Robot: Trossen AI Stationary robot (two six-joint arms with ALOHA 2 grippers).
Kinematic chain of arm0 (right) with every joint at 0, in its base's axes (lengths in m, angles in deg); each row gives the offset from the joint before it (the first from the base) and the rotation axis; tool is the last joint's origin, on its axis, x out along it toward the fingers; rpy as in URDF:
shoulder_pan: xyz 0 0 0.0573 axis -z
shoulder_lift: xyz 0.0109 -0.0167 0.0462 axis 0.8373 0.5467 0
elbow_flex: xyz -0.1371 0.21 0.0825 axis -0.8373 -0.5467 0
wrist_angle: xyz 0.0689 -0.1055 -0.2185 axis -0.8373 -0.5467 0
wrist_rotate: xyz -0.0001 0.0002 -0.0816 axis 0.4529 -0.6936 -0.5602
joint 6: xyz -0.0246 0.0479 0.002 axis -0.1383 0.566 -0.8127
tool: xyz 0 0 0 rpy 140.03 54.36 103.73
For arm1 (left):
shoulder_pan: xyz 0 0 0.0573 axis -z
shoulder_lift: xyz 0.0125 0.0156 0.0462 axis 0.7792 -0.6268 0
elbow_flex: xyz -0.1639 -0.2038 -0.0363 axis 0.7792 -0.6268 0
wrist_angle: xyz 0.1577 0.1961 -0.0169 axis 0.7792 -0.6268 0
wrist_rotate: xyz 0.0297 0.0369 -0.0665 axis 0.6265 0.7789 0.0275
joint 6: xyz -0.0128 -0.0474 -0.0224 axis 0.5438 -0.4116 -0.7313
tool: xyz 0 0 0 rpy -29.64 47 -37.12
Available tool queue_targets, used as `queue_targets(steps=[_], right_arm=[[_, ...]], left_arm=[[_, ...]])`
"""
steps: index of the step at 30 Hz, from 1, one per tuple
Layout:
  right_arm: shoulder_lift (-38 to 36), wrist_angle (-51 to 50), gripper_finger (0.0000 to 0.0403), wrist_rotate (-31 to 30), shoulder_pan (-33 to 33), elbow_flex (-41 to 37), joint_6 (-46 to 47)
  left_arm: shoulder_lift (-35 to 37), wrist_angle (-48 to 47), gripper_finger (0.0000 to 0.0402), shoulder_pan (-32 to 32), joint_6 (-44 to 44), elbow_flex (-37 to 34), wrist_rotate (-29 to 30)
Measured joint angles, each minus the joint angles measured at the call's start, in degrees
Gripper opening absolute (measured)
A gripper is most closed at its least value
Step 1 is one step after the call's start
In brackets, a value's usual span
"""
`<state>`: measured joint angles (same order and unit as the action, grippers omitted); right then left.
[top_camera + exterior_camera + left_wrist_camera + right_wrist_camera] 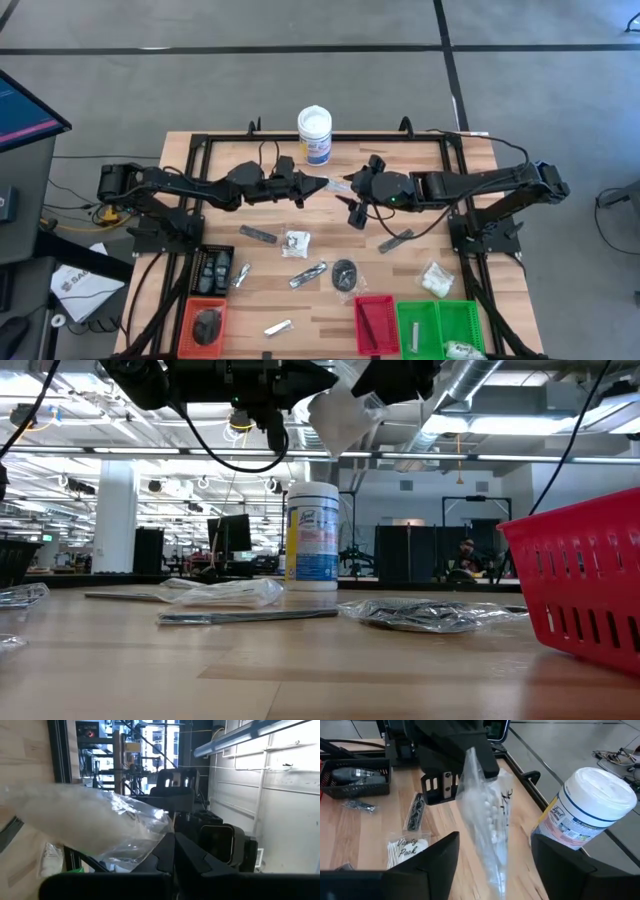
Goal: Pick & Place Travel size toiletries
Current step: Put the white cotton pack into the right green bin
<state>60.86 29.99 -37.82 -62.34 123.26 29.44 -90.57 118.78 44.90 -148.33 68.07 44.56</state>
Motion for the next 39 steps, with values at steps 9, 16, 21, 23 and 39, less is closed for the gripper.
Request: queue_targets(steps=[9,16,21,23,39], right_arm=[[0.0,0.1,0.0169,0.0,0.0,0.0,0.0],[0.0,0.3,0.0149,0.1,0.0,0.0,0.0],[0.0,0.3,0.0145,0.9,0.0,0.0,0.1],[0.0,0.3,0.0145,1.3,0.0,0.0,0.1],[0.0,0.2,0.0121,1.4,0.0,0.0,0.1]], left_arm=[[0.0,0.0,0.0,0.0,0.0,0.0,0.0],[0.0,0.0,0.0,0.0,0.0,0.0,0.0],[0.0,0.0,0.0,0.0,0.0,0.0,0.0],[0.0,0.0,0.0,0.0,0.0,0.0,-0.2],[0.0,0.1,0.0,0.7,1.5,2.8,-0.5]])
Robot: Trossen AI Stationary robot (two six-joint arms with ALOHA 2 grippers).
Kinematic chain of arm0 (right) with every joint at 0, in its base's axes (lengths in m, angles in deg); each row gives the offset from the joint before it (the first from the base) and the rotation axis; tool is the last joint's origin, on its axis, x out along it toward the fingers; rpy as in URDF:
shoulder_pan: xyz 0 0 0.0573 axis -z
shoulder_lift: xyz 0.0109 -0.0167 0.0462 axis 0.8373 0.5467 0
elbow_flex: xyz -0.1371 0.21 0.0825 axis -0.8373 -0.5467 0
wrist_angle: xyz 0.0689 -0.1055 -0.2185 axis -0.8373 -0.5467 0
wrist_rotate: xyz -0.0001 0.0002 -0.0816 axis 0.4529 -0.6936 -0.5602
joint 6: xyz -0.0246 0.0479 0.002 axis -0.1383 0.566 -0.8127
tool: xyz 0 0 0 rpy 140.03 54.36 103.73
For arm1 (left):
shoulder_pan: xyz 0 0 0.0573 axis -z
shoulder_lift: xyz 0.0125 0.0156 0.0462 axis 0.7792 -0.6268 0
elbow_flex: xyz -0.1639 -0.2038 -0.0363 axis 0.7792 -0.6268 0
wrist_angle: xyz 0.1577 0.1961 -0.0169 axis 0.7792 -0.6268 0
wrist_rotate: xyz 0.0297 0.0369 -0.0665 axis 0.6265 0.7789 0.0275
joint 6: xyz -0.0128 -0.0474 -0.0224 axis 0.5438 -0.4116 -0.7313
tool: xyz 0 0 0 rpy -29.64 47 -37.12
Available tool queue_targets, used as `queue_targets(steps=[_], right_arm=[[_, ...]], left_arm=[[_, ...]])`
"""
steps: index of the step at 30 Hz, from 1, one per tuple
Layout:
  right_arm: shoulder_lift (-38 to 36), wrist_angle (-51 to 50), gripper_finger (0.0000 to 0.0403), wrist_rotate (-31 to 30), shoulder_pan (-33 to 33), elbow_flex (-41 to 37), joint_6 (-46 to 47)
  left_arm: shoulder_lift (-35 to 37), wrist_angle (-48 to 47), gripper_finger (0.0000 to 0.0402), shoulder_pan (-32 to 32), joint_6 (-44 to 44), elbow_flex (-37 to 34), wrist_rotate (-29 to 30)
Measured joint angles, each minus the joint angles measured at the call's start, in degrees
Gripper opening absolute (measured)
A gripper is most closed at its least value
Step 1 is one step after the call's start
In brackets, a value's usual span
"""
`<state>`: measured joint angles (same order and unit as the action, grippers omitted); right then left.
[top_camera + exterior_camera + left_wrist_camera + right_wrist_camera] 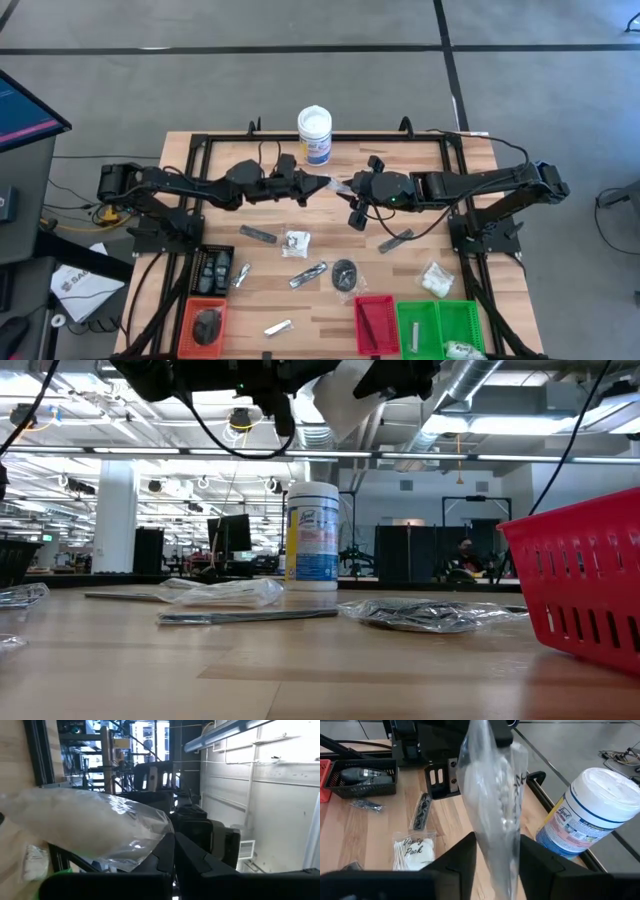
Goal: Pick & Place Travel size toiletries
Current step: Put the white cotton pack into the right green bin
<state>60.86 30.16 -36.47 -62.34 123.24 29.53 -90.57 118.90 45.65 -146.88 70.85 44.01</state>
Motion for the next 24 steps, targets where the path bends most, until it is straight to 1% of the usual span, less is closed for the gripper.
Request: queue_targets(steps=[6,11,13,17,19,21,24], right_arm=[[0.0,-0.2,0.0058,0.0,-0.2,0.0,0.0],[0.0,-0.4,0.0014,3.2,-0.1,0.0,0.5],[0.0,-0.7,0.0008,4.1,-0.1,0.0,1.1],[0.0,-2.2,0.001,4.3,-0.1,0.0,2.9],[-0.1,-3.9,0.0006,4.5,-0.1,0.0,3.0],[-0.7,-6.2,0.0005,4.5,-0.2,-0.1,3.2],[-1.5,-9.6,0.0005,4.5,-0.2,-0.1,3.7]], left_arm=[[0.0,-2.6,0.0,0.0,0.1,0.1,-0.8],[0.0,-3.0,0.0,0.0,0.8,0.1,-1.4],[0.0,-3.1,0.0,-0.2,2.2,0.1,-1.5],[0.0,-3.2,0.0005,-1.0,5.2,0.1,-5.0],[0.0,-3.2,0.0014,-1.3,6.6,0.1,-5.5],[0.5,-3.2,0.0032,-1.3,8.1,0.0,-5.5],[1.1,-3.3,0.0073,-1.8,9.6,0.0,-5.3]])
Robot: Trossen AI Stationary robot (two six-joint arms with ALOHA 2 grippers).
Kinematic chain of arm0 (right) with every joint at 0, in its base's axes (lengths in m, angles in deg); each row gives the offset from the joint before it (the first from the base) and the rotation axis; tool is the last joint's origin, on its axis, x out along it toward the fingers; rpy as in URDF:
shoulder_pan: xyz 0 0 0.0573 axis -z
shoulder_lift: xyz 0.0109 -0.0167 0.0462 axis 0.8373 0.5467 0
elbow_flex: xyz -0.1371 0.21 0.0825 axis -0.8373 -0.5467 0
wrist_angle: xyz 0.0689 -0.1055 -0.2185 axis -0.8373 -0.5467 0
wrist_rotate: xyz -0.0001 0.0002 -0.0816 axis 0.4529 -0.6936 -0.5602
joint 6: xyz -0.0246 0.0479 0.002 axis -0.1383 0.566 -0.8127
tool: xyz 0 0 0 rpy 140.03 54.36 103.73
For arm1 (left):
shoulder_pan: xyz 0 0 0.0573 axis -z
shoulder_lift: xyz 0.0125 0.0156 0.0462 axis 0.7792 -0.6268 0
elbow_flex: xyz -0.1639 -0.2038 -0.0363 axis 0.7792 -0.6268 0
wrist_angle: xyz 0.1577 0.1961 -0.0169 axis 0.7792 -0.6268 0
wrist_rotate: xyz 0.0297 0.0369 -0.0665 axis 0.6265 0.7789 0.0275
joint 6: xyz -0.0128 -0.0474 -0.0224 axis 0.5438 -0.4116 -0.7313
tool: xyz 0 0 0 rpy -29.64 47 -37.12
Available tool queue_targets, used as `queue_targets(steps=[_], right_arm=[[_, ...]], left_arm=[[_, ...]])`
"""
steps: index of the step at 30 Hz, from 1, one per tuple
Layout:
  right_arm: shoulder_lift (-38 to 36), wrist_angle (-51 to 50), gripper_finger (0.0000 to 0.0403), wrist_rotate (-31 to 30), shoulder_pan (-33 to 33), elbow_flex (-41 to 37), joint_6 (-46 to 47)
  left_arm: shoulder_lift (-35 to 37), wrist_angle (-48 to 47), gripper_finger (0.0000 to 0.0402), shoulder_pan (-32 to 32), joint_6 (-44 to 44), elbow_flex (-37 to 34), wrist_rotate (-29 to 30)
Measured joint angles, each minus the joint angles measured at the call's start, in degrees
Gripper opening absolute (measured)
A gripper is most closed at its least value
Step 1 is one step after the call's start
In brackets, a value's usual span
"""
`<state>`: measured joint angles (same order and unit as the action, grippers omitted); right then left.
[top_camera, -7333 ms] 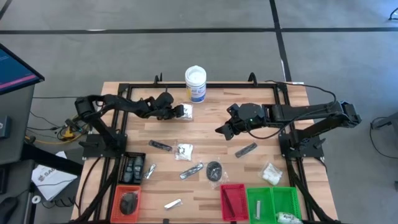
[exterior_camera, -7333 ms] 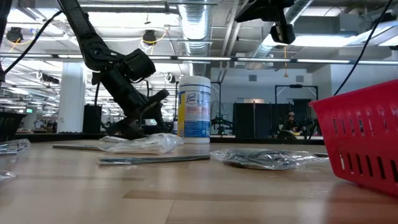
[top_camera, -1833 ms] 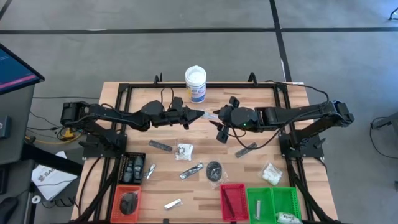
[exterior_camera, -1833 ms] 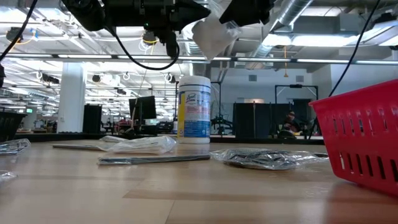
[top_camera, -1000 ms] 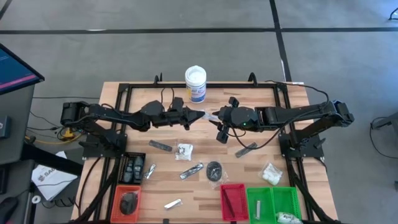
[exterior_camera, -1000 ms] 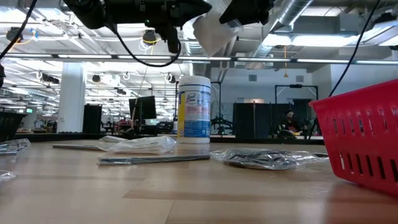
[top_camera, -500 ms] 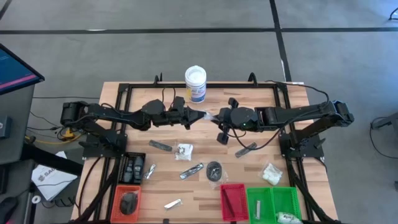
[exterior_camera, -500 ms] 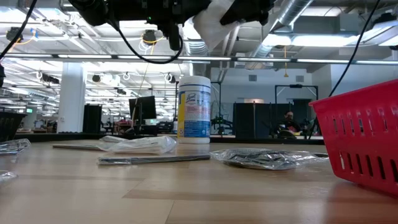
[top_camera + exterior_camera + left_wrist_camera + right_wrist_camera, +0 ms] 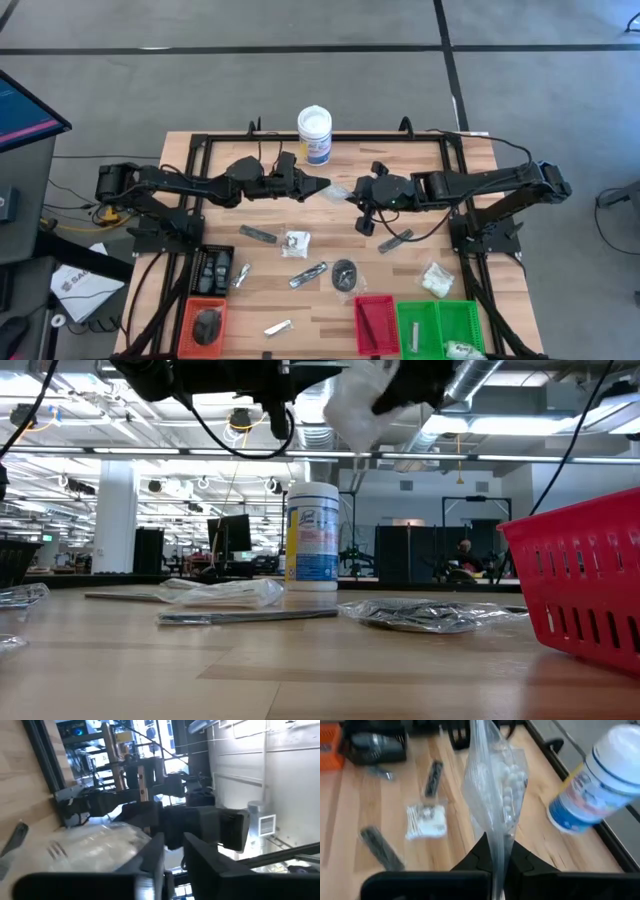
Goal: Pick & Place Travel size toiletries
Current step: Put the white cotton pack into the right green bin
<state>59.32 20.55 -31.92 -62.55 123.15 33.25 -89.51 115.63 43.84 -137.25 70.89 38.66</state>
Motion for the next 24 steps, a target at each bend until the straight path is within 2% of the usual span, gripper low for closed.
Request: queue_targets(steps=[6,10,17,24], right_arm=[[-3.1,-6.7,0.0003,0.2,-1.9,0.1,0.5],[-5.8,-12.9,0.0002,0.3,-5.0,0.0,3.2],[-10.5,-24.2,0.0001,0.2,-15.4,0.0,13.9],[-12.1,-30.7,0.0001,-0.1,-29.2,0.1,23.8]], left_arm=[[0.1,0.2,0.0162,-1.6,1.1,0.0,0.0],[0.1,0.2,0.0195,-1.7,2.2,-0.1,0.0],[0.1,0.2,0.02,-0.2,4.0,-0.1,4.4],[0.1,0.2,0.0184,4.6,5.8,-0.1,14.4]])
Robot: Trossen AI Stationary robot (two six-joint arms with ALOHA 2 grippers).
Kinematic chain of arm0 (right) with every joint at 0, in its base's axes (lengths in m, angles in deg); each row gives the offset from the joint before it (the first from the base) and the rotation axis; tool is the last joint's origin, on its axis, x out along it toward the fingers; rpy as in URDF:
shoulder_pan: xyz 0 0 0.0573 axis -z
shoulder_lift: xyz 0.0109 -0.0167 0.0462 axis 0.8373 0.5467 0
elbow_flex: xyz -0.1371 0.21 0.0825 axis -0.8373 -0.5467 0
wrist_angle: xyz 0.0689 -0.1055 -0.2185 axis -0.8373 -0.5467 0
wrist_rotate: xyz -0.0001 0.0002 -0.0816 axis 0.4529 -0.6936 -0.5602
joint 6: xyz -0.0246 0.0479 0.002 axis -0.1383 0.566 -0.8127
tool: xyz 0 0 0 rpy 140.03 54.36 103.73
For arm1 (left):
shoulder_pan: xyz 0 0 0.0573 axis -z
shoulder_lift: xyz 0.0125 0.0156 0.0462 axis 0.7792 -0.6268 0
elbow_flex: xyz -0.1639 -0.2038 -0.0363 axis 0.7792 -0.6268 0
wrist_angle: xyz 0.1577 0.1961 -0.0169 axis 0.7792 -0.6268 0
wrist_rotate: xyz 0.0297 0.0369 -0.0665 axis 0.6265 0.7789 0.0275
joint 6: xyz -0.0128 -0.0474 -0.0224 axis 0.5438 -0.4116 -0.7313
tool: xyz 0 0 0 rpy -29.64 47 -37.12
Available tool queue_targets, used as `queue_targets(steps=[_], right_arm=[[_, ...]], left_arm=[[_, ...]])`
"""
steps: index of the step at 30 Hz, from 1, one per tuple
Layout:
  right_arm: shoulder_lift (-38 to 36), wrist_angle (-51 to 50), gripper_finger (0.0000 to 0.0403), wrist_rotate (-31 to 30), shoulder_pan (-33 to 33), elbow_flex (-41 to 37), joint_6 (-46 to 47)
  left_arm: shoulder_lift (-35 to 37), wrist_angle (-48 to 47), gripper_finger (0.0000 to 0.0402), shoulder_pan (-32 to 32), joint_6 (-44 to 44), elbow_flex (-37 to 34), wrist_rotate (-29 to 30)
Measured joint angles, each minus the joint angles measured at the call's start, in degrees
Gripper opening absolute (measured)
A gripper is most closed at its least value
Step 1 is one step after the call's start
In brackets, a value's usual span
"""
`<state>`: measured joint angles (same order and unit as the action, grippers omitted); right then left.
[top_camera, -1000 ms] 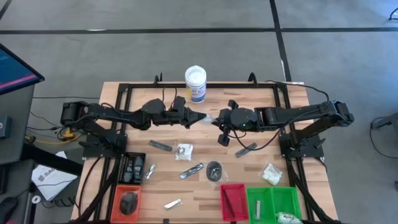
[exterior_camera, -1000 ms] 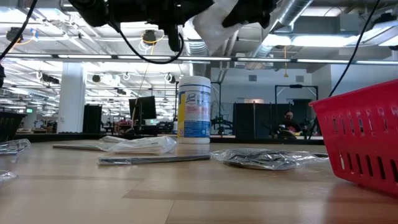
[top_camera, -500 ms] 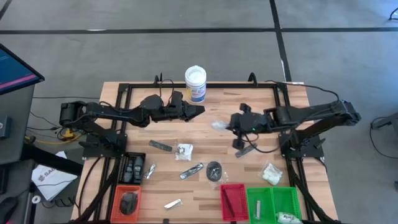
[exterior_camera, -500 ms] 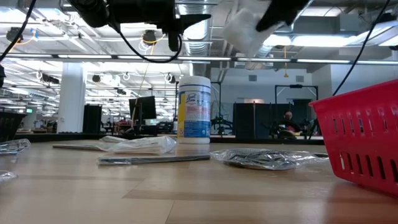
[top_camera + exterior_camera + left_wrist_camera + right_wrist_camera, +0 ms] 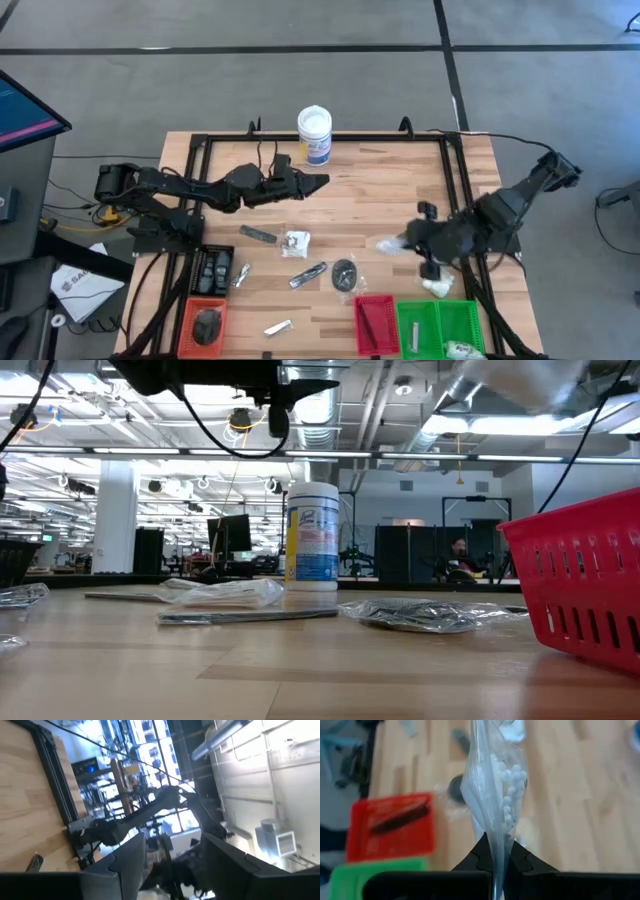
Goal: Pick & Place Travel size toiletries
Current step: Put the white cotton pack into the right green bin
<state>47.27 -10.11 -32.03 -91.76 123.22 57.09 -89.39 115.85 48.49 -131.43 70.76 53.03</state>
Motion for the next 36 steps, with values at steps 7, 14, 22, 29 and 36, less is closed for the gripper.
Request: queue_targets(steps=[7,14,22,29,36], right_arm=[[0.6,-5.0,0.0,-0.1,-16.5,0.0,12.4],[3.3,-8.6,0.0,-0.1,-30.8,0.0,27.8],[10.1,-11.3,0.0,4.3,-40.6,0.0,38.0],[16.9,-10.9,0.0,17.3,-42.1,0.0,38.6],[20.2,-6.7,0.0001,23.0,-41.1,0.0,39.6]], left_arm=[[0.0,0.0,0.0175,9.1,1.4,0.0,16.8],[0.0,0.2,0.0176,19.3,3.9,0.0,32.9],[0.0,0.4,0.0173,28.7,4.6,0.0,47.0],[0.0,0.4,0.0172,32.2,4.6,0.1,51.0],[-1.7,0.4,0.0172,32.9,5.0,1.5,51.2]])
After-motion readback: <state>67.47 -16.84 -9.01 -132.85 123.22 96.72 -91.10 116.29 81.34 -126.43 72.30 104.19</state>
